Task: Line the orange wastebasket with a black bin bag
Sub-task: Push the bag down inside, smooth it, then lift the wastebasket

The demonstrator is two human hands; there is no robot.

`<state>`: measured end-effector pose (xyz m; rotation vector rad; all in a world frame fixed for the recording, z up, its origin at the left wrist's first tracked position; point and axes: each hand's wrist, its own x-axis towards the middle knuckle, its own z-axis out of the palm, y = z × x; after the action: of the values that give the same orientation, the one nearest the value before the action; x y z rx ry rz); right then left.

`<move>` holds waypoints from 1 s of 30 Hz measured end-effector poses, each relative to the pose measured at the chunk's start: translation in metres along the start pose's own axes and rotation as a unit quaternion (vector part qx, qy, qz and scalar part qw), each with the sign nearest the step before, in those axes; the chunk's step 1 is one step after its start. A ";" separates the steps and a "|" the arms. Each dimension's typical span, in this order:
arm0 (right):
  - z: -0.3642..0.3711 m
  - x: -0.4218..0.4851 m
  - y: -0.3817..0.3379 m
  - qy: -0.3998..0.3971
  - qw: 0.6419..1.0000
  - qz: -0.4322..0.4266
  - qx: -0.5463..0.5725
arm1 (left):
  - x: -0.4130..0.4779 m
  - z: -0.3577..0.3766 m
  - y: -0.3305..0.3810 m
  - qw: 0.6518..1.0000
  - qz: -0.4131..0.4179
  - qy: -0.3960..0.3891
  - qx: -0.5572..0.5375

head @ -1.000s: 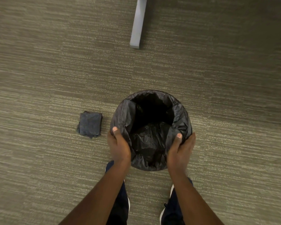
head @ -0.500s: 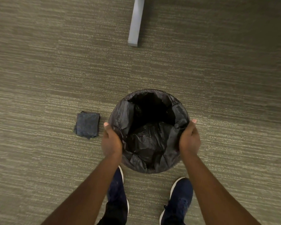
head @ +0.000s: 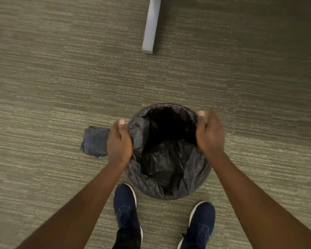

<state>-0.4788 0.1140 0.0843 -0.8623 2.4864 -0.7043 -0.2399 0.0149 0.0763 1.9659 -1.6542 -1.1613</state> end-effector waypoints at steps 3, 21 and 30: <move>0.011 0.000 -0.004 -0.051 0.994 -0.052 -0.077 | -0.003 0.011 0.007 0.996 0.054 -0.048 0.054; 0.040 0.046 -0.070 -0.164 0.938 -0.214 -0.217 | 0.024 0.011 0.021 0.983 0.089 -0.071 0.143; 0.001 0.012 -0.022 -0.014 0.994 0.059 -0.092 | -0.022 0.000 0.001 0.997 -0.071 0.022 -0.025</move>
<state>-0.4770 0.0909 0.0941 -0.7755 2.5825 -0.4254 -0.2400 0.0349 0.0853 2.0903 -1.4700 -1.1884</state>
